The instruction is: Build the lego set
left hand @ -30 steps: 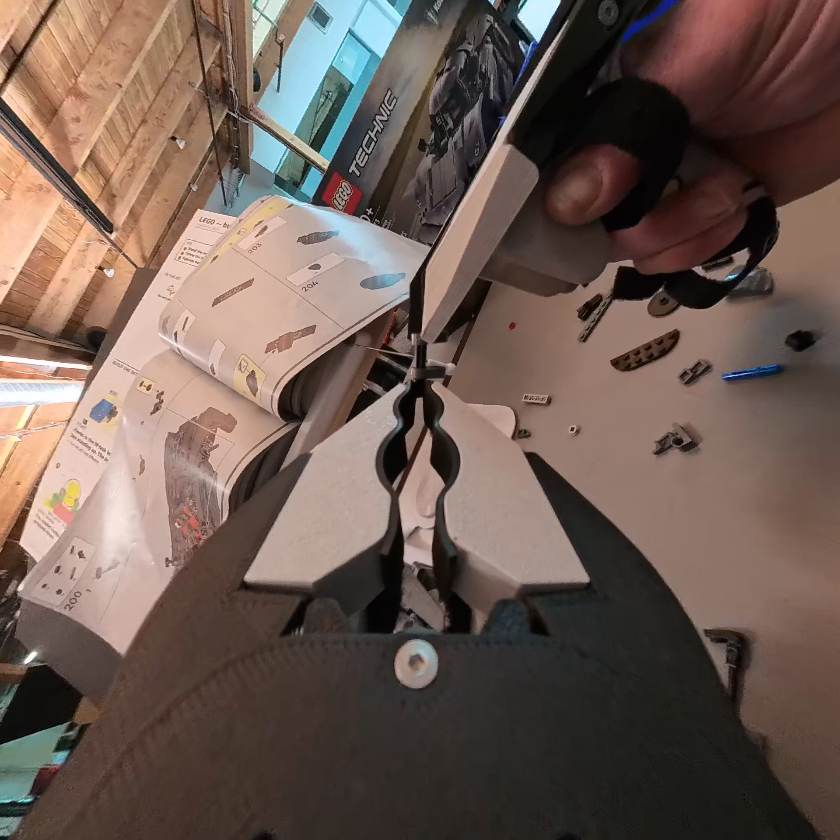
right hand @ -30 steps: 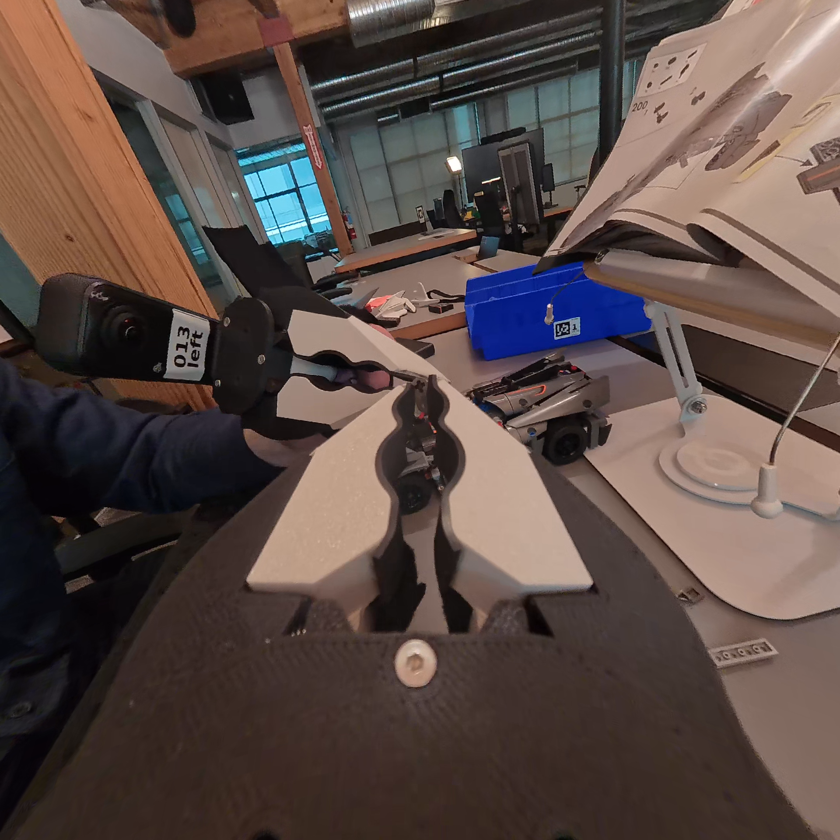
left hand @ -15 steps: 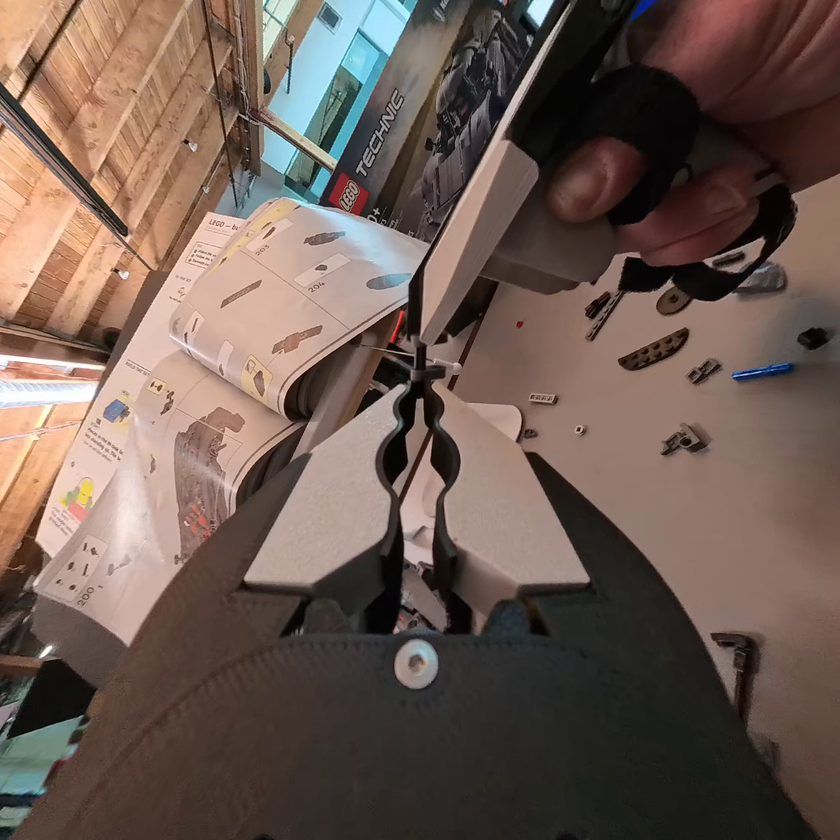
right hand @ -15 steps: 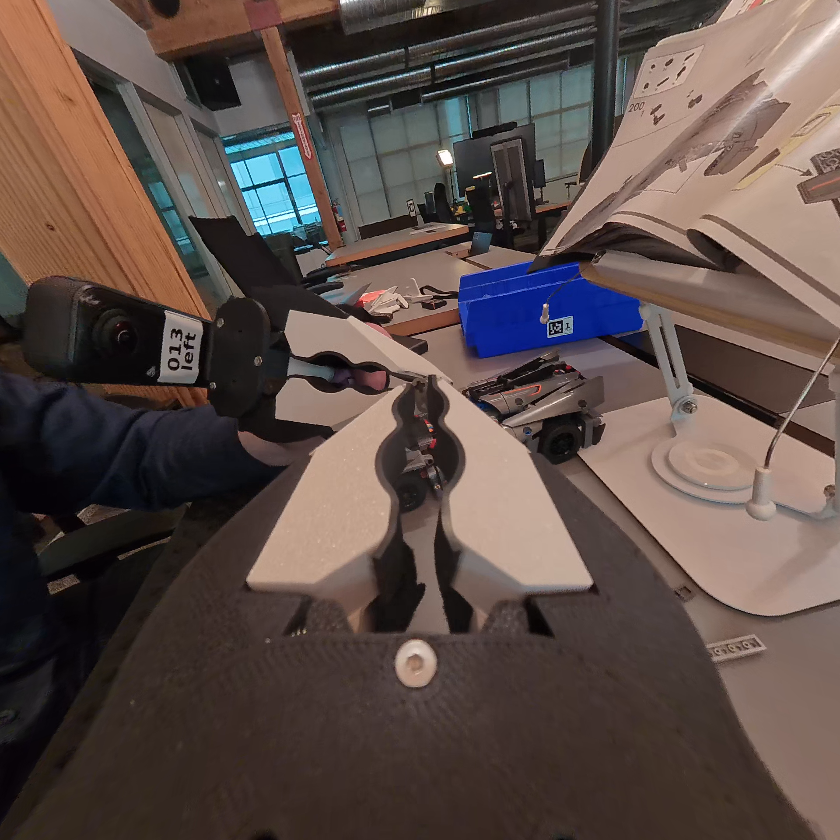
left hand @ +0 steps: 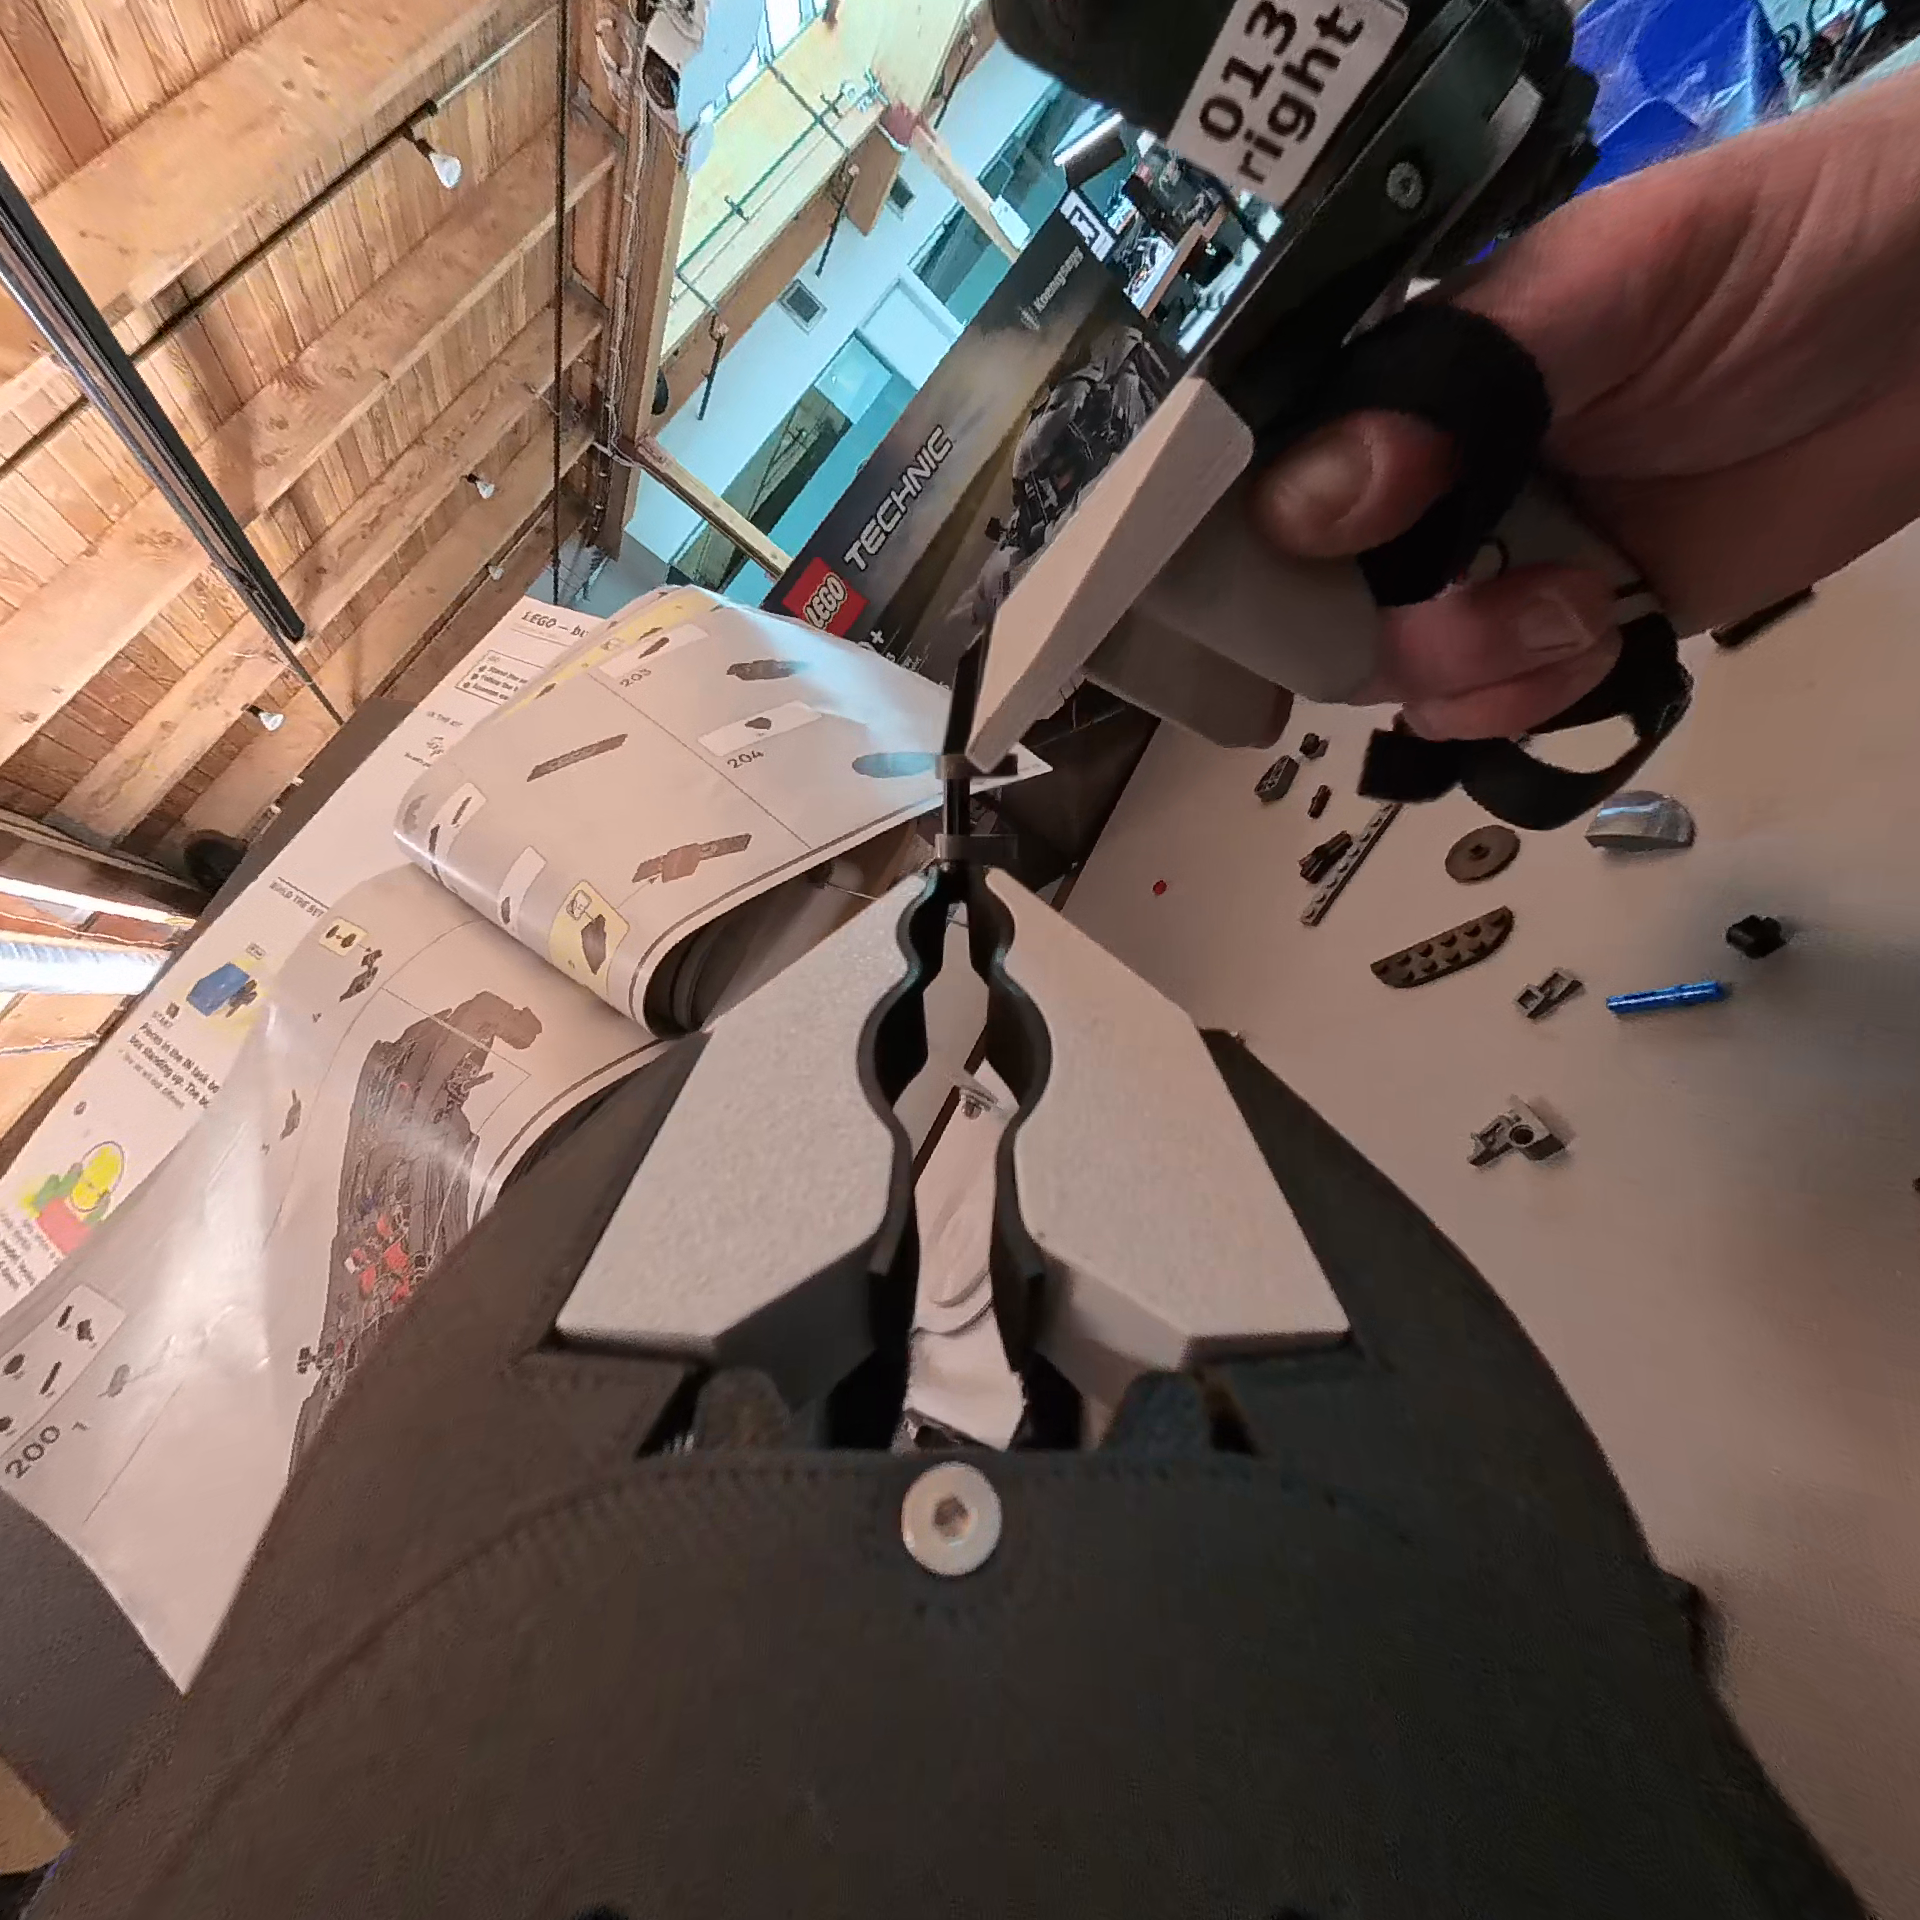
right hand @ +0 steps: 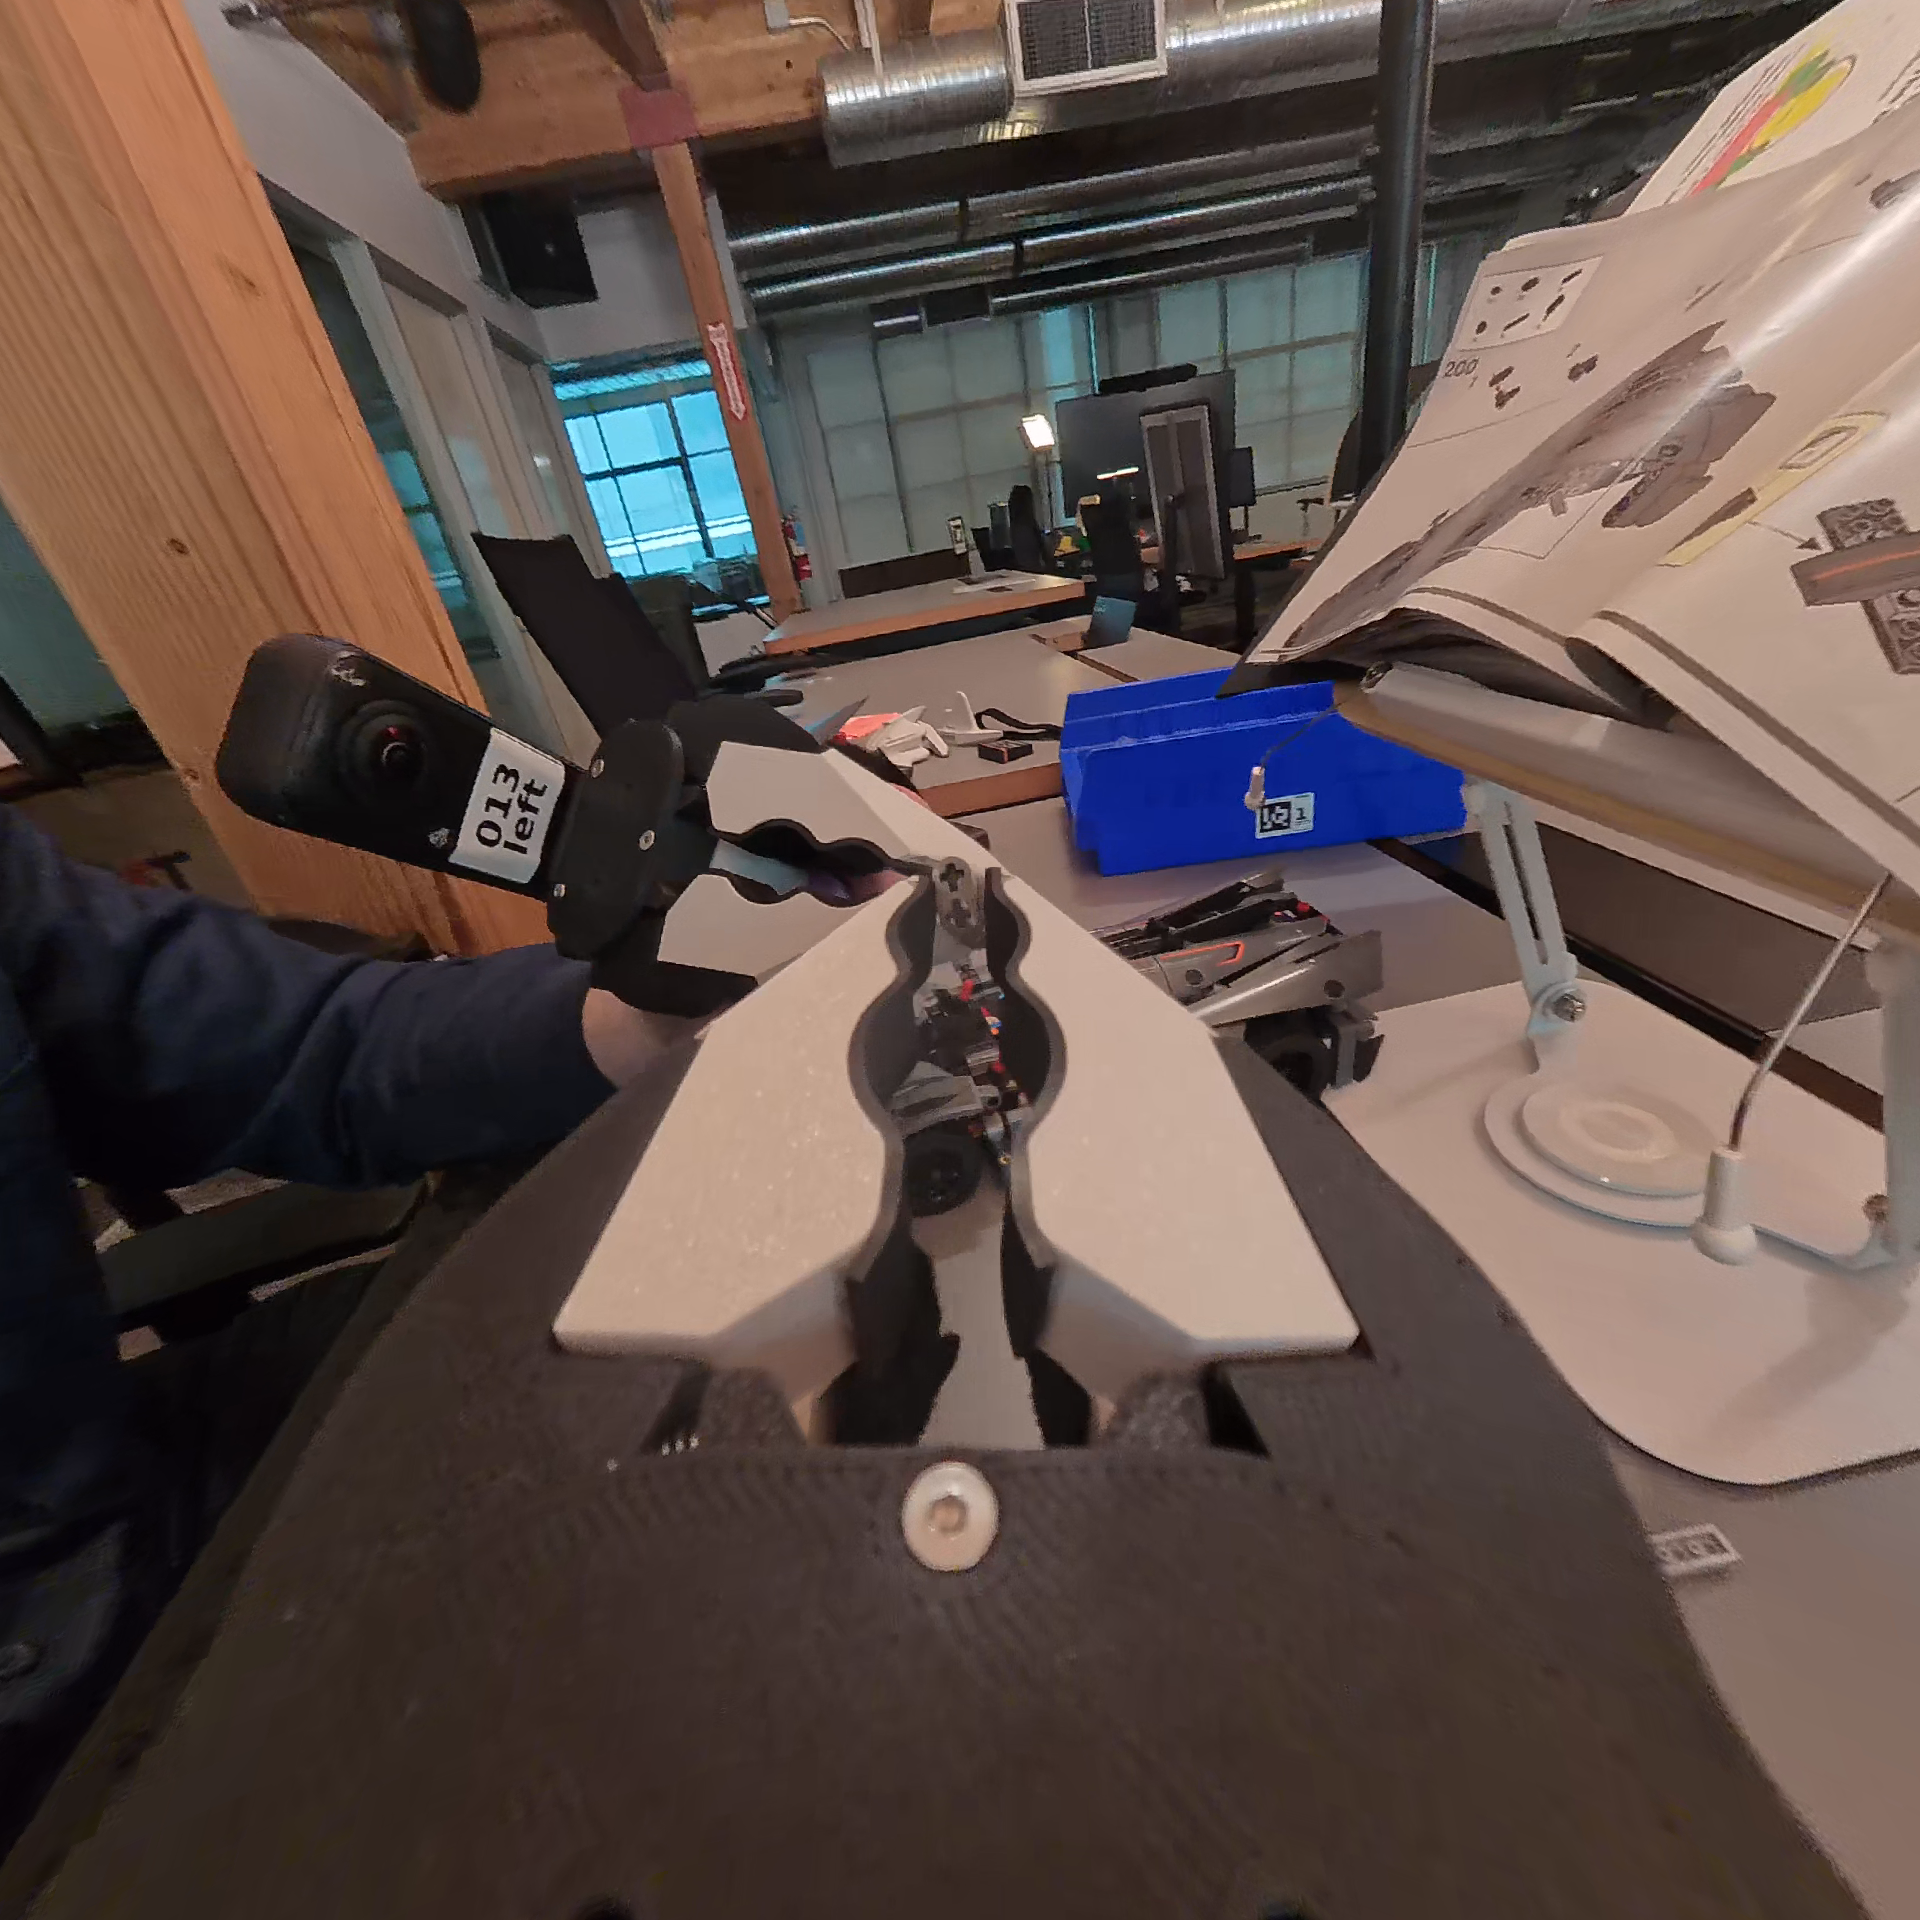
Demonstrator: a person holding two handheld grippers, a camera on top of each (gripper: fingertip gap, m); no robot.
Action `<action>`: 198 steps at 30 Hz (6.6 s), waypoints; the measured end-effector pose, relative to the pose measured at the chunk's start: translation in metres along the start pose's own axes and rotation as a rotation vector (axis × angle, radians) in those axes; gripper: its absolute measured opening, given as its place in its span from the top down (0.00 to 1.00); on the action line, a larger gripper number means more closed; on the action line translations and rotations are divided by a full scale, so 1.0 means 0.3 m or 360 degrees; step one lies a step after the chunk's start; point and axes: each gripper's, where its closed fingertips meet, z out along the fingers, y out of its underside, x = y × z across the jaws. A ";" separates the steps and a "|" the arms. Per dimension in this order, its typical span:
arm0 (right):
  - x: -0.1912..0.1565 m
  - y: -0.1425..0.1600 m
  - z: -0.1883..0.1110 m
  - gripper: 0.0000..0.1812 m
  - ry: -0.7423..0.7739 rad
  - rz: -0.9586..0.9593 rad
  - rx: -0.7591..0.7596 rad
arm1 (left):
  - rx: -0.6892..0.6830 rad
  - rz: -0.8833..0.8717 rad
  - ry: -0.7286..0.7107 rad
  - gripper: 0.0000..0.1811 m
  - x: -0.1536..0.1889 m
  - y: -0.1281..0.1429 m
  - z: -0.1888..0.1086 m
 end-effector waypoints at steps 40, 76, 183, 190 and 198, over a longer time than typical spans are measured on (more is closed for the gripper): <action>0.098 0.064 -0.003 0.90 0.1099 -0.1705 -0.0901 | -0.0223 -0.0611 0.0240 0.99 0.040 0.037 0.034; 0.117 0.083 -0.008 0.92 0.1189 -0.1699 -0.1015 | -0.0352 -0.0472 0.0112 1.00 0.052 0.059 0.056; 0.113 0.133 -0.057 0.93 0.0979 -0.1744 -0.1025 | -0.0093 -0.1272 0.0742 0.99 0.135 0.017 0.048; 0.113 0.134 -0.057 0.94 0.1002 -0.1772 -0.1052 | -0.0113 -0.1276 0.0734 0.99 0.137 0.018 0.049; 0.105 0.130 -0.057 0.94 0.0999 -0.1817 -0.1061 | -0.0098 -0.1288 0.0773 0.99 0.139 0.010 0.043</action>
